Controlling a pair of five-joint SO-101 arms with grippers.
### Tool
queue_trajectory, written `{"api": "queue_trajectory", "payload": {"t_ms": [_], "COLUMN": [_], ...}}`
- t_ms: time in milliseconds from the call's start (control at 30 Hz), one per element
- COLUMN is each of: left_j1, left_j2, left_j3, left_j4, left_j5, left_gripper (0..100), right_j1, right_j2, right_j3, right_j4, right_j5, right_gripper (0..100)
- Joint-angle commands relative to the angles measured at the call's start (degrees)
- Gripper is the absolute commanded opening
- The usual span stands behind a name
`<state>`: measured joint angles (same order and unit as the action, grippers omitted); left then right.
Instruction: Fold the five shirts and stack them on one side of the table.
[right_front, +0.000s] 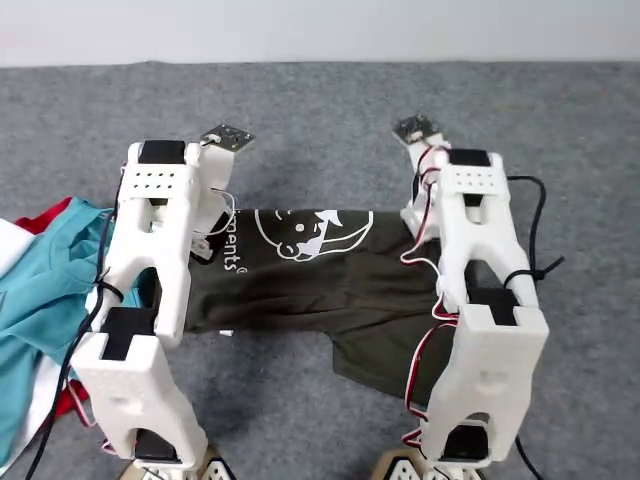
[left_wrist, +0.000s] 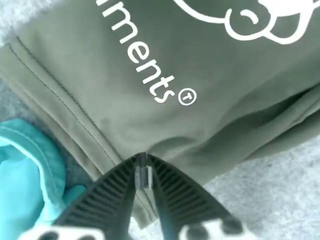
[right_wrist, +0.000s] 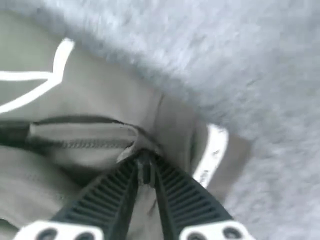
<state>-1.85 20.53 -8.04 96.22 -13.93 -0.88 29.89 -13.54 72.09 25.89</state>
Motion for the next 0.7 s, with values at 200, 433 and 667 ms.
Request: {"api": "queue_trajectory", "payload": {"t_ms": [200,433,667], "left_j1": [0.09,2.29,13.54], "left_j2": [-3.87,-3.87,-3.16], "left_j3": [-2.15,-2.42,-11.74], "left_j4": [1.23,2.20,4.22], "left_j5": [-0.62,-0.79,-0.79], "left_gripper": [0,0,1], "right_j1": [-0.31,0.57,9.19], "right_j2": [-0.57,-1.36,-10.15], "right_j3": [-11.25,-15.12,-18.46], "right_j4": [8.57,18.33,26.51], "right_j5": [0.00,0.00,0.18], "right_gripper": [0.9,0.9,0.9]}}
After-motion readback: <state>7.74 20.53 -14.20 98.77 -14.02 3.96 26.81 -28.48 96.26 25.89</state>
